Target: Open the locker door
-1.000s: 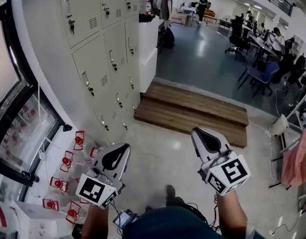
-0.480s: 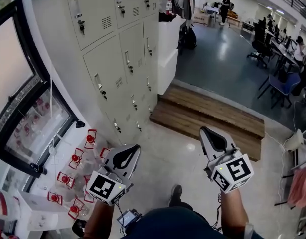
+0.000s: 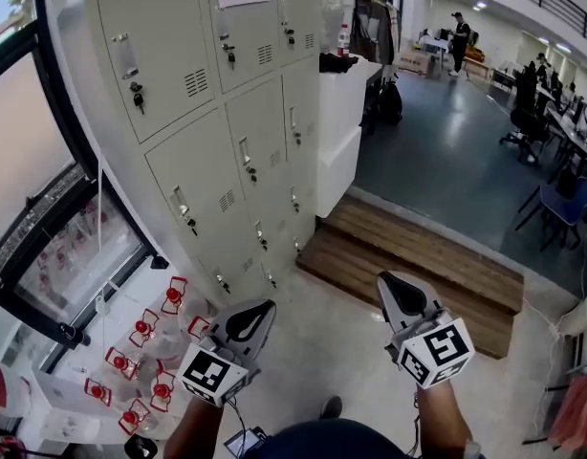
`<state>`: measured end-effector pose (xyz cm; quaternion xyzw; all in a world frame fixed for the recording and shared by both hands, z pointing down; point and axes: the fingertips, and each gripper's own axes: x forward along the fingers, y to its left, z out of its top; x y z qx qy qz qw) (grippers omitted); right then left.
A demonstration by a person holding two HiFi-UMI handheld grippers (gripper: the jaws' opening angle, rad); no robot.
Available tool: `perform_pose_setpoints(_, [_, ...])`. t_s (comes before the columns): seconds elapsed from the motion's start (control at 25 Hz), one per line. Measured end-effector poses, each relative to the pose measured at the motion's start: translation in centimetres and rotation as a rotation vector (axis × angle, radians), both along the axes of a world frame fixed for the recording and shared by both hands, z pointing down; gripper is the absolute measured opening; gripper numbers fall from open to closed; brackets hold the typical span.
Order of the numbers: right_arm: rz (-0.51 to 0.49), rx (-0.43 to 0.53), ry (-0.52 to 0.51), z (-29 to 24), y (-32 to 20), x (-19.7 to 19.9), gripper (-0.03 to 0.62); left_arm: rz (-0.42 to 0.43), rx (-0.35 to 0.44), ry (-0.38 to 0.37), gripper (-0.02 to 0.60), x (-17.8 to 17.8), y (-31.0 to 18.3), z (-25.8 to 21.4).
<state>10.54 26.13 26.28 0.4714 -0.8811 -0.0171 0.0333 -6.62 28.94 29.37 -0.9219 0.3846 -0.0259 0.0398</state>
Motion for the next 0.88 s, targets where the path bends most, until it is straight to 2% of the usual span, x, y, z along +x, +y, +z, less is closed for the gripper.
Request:
perform_pose_setpoints(0.2, [-0.044, 0.001, -0.027, 0.0, -4.4, 3.7, 0.037, -0.031, 0.006, -0.03, 0.017, 4.2, -3.7, -0.2])
perform_pose_setpoints(0.4, [-0.1, -0.004, -0.043, 0.0, -7.3, 5.7, 0.037, -0.072, 0.013, -0.053, 0.017, 7.0, -7.0, -1.6])
perform_pose_setpoints(0.64, [-0.113, -0.011, -0.044, 0.5, -11.0, 7.3, 0.037, -0.087, 0.025, -0.063, 0.017, 8.8, -11.3, -2.3])
perform_pose_setpoints(0.88, [-0.075, -0.031, -0.024, 1.9, -15.5, 8.6, 0.037, -0.063, -0.003, -0.053, 0.017, 9.8, -17.5, -0.5])
